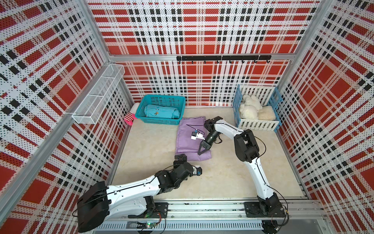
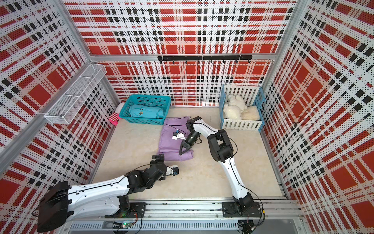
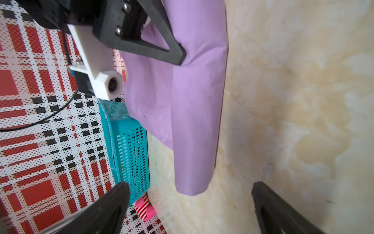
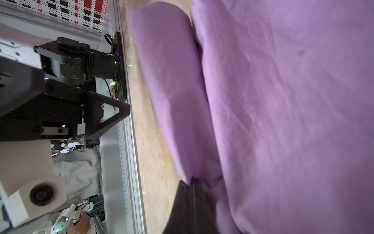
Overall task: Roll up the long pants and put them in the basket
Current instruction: Roll the long pant at the center of the board.
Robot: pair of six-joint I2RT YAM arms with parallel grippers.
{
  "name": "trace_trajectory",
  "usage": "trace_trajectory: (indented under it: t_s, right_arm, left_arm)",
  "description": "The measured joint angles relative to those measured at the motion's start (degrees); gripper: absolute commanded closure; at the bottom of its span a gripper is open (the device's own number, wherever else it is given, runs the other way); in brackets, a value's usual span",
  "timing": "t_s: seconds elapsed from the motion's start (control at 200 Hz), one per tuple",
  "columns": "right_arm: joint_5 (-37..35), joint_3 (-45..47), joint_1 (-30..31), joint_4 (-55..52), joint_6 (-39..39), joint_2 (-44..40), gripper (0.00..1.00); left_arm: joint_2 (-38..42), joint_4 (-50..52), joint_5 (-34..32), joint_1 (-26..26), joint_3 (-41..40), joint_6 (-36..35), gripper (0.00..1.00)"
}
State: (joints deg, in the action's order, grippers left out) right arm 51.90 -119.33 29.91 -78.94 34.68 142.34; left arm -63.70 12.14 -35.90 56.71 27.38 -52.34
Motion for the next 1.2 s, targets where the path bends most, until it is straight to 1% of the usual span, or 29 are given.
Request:
trace_trajectory:
  t_s: [0.125,0.256,0.396,0.511,0.566,0.701,0.797,0.847,0.897,0.992,1.057,1.152,1.162,1.198]
  right_arm:
    - [1.2,-2.6,-0.3,-0.7,0.2,2.4,1.0]
    - [1.9,-3.1,-0.4,-1.2,0.5,3.1,1.0]
    - [2.2,-3.1,-0.5,-1.4,0.6,3.1,1.0]
    - [2.3,-3.3,-0.6,-1.5,0.7,3.2,1.0]
    - [2.5,-3.5,-0.6,-1.7,0.9,3.4,1.0]
    - [3.1,-3.6,-0.9,-2.0,1.1,3.9,1.0]
    - [3.3,-3.6,-1.0,-2.0,1.2,4.0,1.0]
    - [3.4,-3.6,-1.1,-2.0,1.2,4.0,1.0]
    - [3.4,-3.6,-1.1,-1.8,1.2,4.0,1.0]
    - [3.4,-3.6,-1.2,-1.3,1.0,4.0,1.0]
    - [3.3,-3.5,-1.2,-1.0,0.8,4.0,1.0]
    - [3.3,-1.7,-1.4,0.2,0.3,3.3,0.95]
    - [3.3,-1.4,-1.4,0.4,0.3,3.2,0.93]
    - [3.2,0.2,-1.6,1.5,-0.1,2.4,0.83]
  left_arm:
    - [-4.7,-7.9,2.8,-6.3,-1.9,-7.8,0.01]
    - [-9.1,-15.4,7.6,-11.5,-2.3,-13.4,0.01]
    - [-14.0,-20.5,13.6,-15.3,-0.9,-16.3,0.06]
    - [-17.9,-20.6,18.0,-16.5,1.7,-17.5,0.14]
    - [-19.4,-19.7,20.1,-16.8,3.5,-18.2,0.2]
    - [-23.1,-14.9,25.0,-18.0,8.9,-19.2,0.48]
    - [-26.3,-10.5,28.0,-19.6,12.6,-19.7,0.57]
    - [-27.7,-8.7,29.3,-20.3,14.1,-19.8,0.63]
    - [-28.8,-7.3,30.4,-20.8,15.3,-20.0,0.74]
    - [-30.1,-5.9,32.4,-21.3,16.7,-20.2,0.99]
    - [-30.8,-5.0,33.0,-21.5,17.5,-20.4,1.0]
    - [-31.6,-3.0,34.5,-22.4,19.0,-19.9,1.0]
    - [-31.6,-2.7,34.8,-22.4,19.2,-20.0,1.0]
    - [-32.0,-2.0,35.7,-22.9,19.9,-20.0,1.0]
